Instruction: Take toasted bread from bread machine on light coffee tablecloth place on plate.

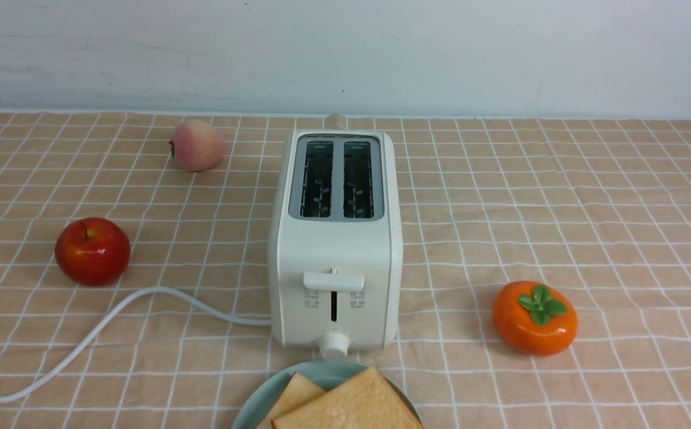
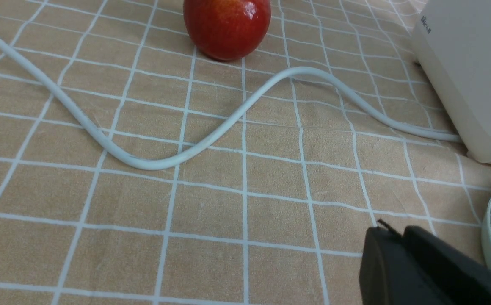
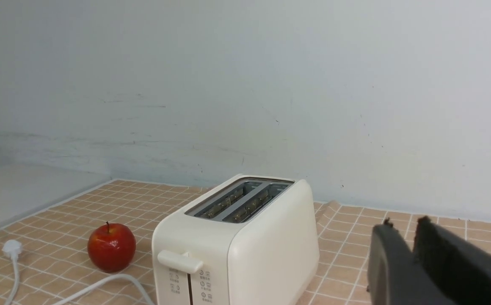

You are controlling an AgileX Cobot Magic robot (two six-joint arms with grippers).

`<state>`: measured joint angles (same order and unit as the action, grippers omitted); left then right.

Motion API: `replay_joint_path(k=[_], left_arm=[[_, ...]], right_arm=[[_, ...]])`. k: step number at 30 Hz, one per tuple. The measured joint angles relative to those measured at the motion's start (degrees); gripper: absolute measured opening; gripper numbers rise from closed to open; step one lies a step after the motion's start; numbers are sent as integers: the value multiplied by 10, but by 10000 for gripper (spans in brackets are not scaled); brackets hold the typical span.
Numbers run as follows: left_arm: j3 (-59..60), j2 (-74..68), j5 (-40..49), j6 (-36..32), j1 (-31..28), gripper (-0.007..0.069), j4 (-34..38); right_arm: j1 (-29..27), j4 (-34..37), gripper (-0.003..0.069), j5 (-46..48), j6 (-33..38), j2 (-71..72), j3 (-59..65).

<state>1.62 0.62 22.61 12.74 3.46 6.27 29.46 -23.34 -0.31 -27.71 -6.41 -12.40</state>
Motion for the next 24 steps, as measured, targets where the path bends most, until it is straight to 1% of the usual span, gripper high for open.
replay_joint_path(k=[2,5,8,11,13,16,19,21,24], left_arm=[[0,0,0,0,0,46,0],[0,0,0,0,0,51,0],[0,0,0,0,0,55,0],[0,0,0,0,0,55,0],[0,0,0,-1,0,55,0],[0,0,0,-1,0,55,0],[0,0,-1,-1,0,56,0],[0,0,-1,-1,0,57,-1],[0,0,-1,-1,0,62,-1]], right_arm=[[0,10,97,-12,1,0,0],[0,64,101,-20,33,0,0],[0,145,106,-20,99,0,0],[0,192,107,-20,146,0,0],[0,206,111,-19,167,0,0],[0,213,114,-12,178,0,0],[-1,213,117,21,182,5,1],[-12,213,118,48,182,17,9],[-54,214,120,69,182,31,37]])
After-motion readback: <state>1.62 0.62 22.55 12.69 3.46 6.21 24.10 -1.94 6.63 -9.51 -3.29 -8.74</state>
